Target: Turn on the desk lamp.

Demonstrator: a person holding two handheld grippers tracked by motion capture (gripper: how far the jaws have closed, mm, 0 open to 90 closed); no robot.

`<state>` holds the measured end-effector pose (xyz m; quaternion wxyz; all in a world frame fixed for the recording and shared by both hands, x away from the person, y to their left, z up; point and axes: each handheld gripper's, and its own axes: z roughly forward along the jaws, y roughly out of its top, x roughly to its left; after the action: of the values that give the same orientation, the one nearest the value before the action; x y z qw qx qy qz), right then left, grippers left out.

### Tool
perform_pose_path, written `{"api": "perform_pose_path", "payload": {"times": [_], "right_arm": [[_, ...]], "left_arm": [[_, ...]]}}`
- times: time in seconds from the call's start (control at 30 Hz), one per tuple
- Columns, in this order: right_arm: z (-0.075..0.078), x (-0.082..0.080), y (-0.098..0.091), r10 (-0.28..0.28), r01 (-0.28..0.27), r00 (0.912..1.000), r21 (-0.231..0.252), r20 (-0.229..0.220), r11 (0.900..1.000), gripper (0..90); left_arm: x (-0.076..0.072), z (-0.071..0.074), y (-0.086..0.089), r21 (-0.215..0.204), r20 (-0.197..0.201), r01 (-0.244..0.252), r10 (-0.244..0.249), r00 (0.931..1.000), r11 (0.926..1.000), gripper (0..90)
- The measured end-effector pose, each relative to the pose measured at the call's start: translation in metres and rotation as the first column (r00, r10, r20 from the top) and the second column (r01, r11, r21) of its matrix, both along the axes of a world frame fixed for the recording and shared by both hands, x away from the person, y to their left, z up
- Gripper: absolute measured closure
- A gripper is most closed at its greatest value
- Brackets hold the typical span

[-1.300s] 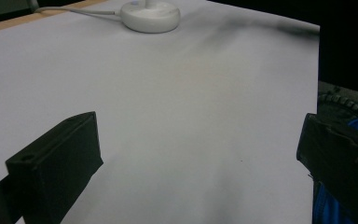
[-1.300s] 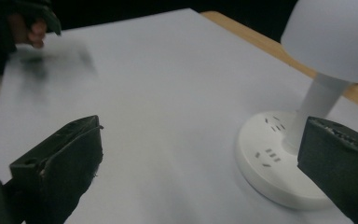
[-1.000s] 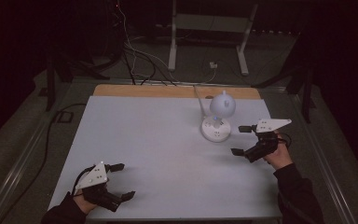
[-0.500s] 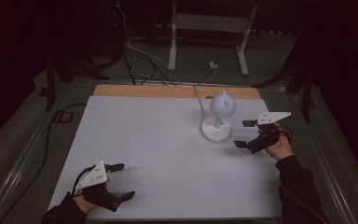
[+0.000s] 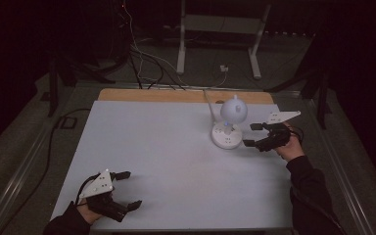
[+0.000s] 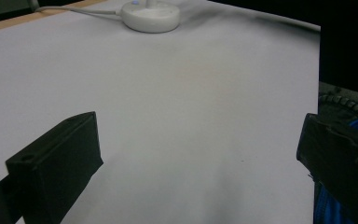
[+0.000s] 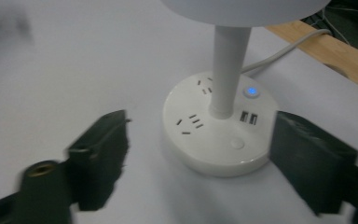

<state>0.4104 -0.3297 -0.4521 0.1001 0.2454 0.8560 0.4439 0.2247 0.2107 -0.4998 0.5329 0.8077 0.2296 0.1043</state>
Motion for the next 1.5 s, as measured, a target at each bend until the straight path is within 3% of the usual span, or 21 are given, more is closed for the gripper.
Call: {"api": "perform_pose_path", "payload": {"times": [0.1, 0.13, 0.17, 0.2, 0.43, 0.47, 0.5, 0.57, 0.67, 0.93, 1.5], "right_arm": [[-0.001, 0.003, 0.001, -0.005, 0.005, 0.9999, 0.006, 0.012, 1.0, 32.5], [-0.003, 0.004, 0.002, -0.006, 0.005, 0.9999, 0.005, 0.015, 1.0, 39.6], [-0.003, 0.004, 0.002, -0.006, 0.005, 0.9999, 0.005, 0.015, 1.0, 39.6], [-0.005, 0.006, 0.004, -0.031, 0.031, 0.9994, -0.012, 0.015, 0.9994, 49.2], [-0.014, 0.013, 0.006, -0.05, 0.05, 0.9987, 0.002, -0.011, 0.9987, 65.4], [-0.017, 0.016, 0.006, -0.042, 0.042, 0.999, 0.002, -0.013, 0.9991, 72.4], [-0.017, 0.016, 0.006, -0.042, 0.042, 0.999, 0.002, -0.013, 0.9991, 72.4], [-0.021, 0.019, 0.006, -0.036, 0.036, 0.9994, -0.016, 0.0, 0.9992, 82.1], [-0.024, 0.022, 0.007, -0.045, 0.045, 0.9989, -0.002, 0.01, 0.999, 89.7], [-0.034, 0.028, 0.013, -0.075, 0.075, 0.9972, 0.033, -0.001, 0.9967, 90.0], [-0.05, 0.035, 0.017, -0.108, 0.108, 0.9941, -0.007, -0.011, 0.9942, 90.0]], "left_arm": [[0.0, 0.0, 0.0, 0.0, 0.0, -0.002, 0.002, 1.0, 1.0, 0.3], [0.0, 0.0, 0.0, 0.0, 0.001, -0.002, 0.002, 1.0, 1.0, 0.3], [0.0, 0.0, 0.0, 0.0, 0.0, -0.002, 0.002, 1.0, 1.0, 0.3], [0.0, 0.0, 0.0, -0.001, -0.001, -0.002, 0.002, 1.0, 1.0, 0.3], [0.0, 0.0, 0.0, 0.006, -0.003, -0.005, 0.005, 1.0, 1.0, 0.3], [0.0, 0.0, 0.0, 0.006, -0.003, -0.005, 0.005, 1.0, 1.0, 0.3], [0.0, 0.0, 0.0, 0.005, -0.003, -0.005, 0.005, 1.0, 1.0, 0.3], [0.0, 0.0, 0.0, 0.005, -0.002, -0.005, 0.005, 1.0, 1.0, 0.3], [0.0, -0.001, 0.0, 0.006, -0.003, -0.006, 0.006, 1.0, 1.0, 0.3], [0.0, -0.001, 0.0, 0.007, -0.004, -0.004, 0.004, 1.0, 1.0, 0.3], [0.0, -0.001, 0.0, 0.008, -0.005, -0.002, 0.002, 1.0, 1.0, 0.3]]}}
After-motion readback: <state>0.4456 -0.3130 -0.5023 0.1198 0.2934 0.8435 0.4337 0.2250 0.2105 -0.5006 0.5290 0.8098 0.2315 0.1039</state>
